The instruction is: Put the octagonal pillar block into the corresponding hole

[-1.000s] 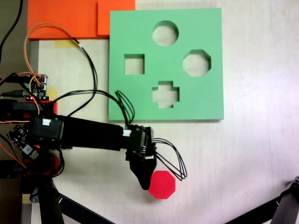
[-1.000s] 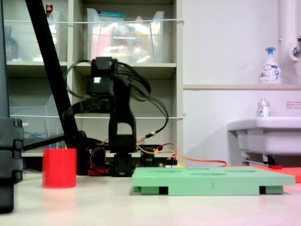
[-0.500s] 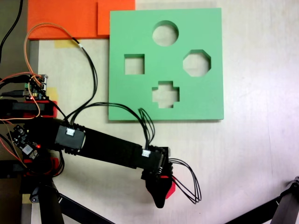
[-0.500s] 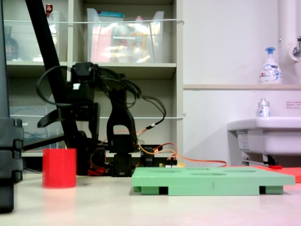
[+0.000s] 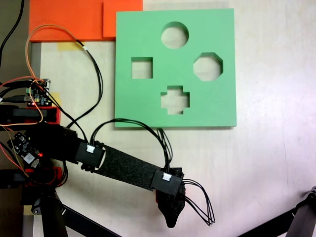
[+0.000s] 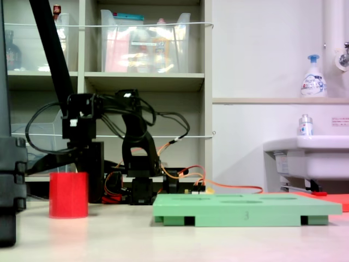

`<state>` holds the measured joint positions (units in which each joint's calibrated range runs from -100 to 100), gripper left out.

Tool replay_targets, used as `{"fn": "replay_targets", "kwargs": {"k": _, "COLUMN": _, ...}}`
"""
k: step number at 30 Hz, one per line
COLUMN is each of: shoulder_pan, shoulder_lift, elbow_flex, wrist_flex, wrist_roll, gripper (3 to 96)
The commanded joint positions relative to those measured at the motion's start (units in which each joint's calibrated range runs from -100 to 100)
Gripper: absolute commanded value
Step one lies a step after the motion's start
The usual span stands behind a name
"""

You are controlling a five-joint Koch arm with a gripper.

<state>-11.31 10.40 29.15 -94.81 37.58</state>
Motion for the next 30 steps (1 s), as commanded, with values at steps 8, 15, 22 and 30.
{"fn": "replay_targets", "kwargs": {"k": 8, "shoulder_pan": -0.49, "shoulder_lift": 2.59, "elbow_flex": 2.95, "wrist_flex": 1.74, "wrist_roll": -0.68, "gripper": 64.0}}
{"fn": "replay_targets", "kwargs": {"k": 15, "shoulder_pan": -1.66, "shoulder_lift": 2.45, "elbow_flex": 3.05, "wrist_flex": -2.88, "wrist_roll": -0.63, "gripper": 40.4}}
{"fn": "replay_targets", "kwargs": {"k": 22, "shoulder_pan": -1.76, "shoulder_lift": -2.02, "elbow_flex": 4.35, "wrist_flex": -5.19, "wrist_roll": -0.49, "gripper": 39.3}}
{"fn": "replay_targets", "kwargs": {"k": 30, "shoulder_pan": 2.05, "shoulder_lift": -21.01, "elbow_flex": 9.13, "wrist_flex": -5.19, "wrist_roll": 2.44, "gripper": 39.5}}
